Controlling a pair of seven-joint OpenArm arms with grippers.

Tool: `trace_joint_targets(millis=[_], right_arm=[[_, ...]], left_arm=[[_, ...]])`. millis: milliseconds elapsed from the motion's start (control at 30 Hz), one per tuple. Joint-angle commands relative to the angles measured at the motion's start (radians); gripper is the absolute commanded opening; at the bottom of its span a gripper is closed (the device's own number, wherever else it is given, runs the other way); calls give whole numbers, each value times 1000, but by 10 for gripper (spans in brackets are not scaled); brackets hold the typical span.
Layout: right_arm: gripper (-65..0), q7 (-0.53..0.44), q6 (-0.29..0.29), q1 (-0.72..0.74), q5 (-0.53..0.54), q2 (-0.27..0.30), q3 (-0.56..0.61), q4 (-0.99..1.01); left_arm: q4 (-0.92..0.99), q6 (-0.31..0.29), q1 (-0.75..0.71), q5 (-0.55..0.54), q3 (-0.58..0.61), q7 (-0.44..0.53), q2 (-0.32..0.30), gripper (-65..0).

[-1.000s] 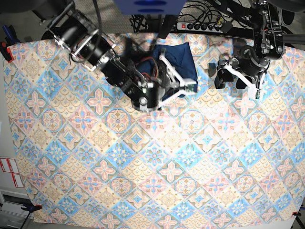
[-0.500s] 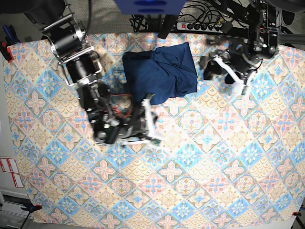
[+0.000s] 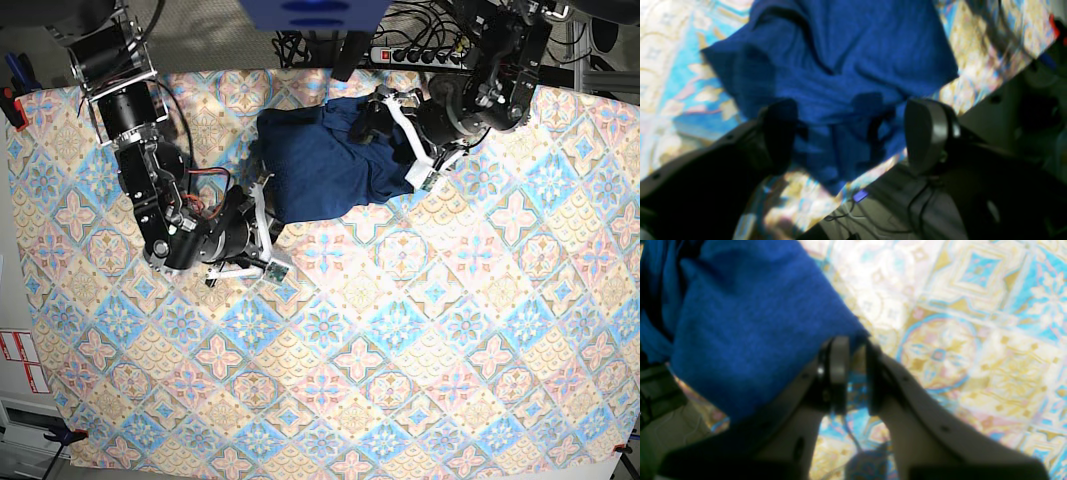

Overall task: Fold the T-shirt properly
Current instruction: 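Press and tuck the folded bundle edges with the right gripper, then grasp the bundle's side with the right gripper and tuck it under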

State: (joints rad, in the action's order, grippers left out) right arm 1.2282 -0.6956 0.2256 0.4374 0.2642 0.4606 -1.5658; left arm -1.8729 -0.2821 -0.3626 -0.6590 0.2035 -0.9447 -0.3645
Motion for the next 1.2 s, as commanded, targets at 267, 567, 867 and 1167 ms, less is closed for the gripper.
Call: trace_joint_targets(millis=[267,567,867,1167], right_arm=[[-560,-14,-3,25,11,13,-10,-22],[-562,-14,-3,24,13,11,-10,-22],[-564,-15,-3,8,11,13,-12,-22],[-560,-15,-3,8,11,11,-7,-23]], left_arm=[[100,-3,35,-9,-2,-66,74,-185],[120,-3,37,-9,-14,-60,68,-608],[17,-4,-51,-9,-221,-61,51,-650],[5,-7,-97,-9,-232,-67,6,-650]])
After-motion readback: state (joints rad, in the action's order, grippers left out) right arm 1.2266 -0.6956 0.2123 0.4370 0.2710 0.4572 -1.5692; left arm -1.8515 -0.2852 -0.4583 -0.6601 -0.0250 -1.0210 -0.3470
